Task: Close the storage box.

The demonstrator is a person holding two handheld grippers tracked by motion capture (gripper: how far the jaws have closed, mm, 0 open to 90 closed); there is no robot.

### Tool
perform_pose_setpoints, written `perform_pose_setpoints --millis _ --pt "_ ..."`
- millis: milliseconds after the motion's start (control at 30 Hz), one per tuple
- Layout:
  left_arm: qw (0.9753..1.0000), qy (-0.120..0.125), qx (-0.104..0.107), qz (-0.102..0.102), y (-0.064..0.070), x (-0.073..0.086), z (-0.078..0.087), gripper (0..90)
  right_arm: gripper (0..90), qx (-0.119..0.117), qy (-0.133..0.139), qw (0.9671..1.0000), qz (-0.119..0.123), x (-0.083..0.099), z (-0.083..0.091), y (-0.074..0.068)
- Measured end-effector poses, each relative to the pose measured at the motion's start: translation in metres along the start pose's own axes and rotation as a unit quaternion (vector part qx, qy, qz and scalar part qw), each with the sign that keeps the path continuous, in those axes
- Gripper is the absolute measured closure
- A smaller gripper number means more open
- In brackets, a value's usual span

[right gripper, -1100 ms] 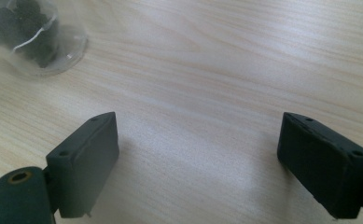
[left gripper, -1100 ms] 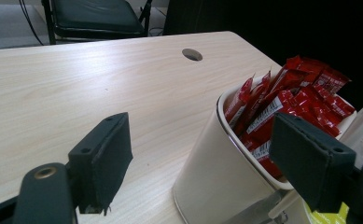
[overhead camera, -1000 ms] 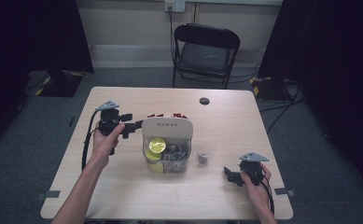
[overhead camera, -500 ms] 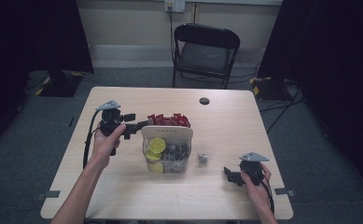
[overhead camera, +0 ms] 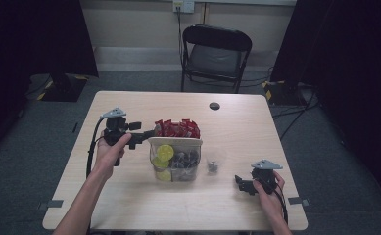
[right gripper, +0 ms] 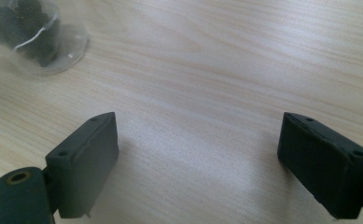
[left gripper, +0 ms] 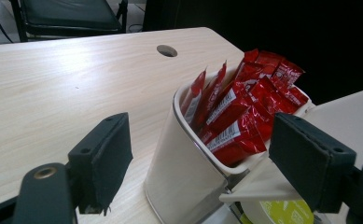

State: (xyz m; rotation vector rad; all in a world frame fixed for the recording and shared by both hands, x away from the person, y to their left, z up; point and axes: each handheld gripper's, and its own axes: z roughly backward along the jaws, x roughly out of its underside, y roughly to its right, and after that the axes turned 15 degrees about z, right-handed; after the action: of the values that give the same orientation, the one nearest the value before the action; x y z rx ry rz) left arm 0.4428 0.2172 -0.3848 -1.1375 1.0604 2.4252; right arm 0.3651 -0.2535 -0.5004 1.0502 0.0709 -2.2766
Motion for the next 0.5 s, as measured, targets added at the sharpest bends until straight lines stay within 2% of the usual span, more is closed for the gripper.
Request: perform_pose_setpoints --millis 133,367,500 --pt "1.0000 0.003 0.002 0.000 0.0019 0.0006 -0.0009 20.7 12.0 0.000 0.000 1.0000 0.000 0.0000 0.0001 0.0000" --pt "0.9999 -0.005 0.003 -0.012 0.0061 0.0046 0.0013 20.6 12.1 0.001 0.001 1.0000 0.001 0.0002 0.0002 0.0000" --pt "0.9999 -0.008 0.003 -0.011 0.0054 0.0062 0.0014 20.3 12.1 0.001 0.001 1.0000 0.000 0.0003 0.0003 -0.0002"
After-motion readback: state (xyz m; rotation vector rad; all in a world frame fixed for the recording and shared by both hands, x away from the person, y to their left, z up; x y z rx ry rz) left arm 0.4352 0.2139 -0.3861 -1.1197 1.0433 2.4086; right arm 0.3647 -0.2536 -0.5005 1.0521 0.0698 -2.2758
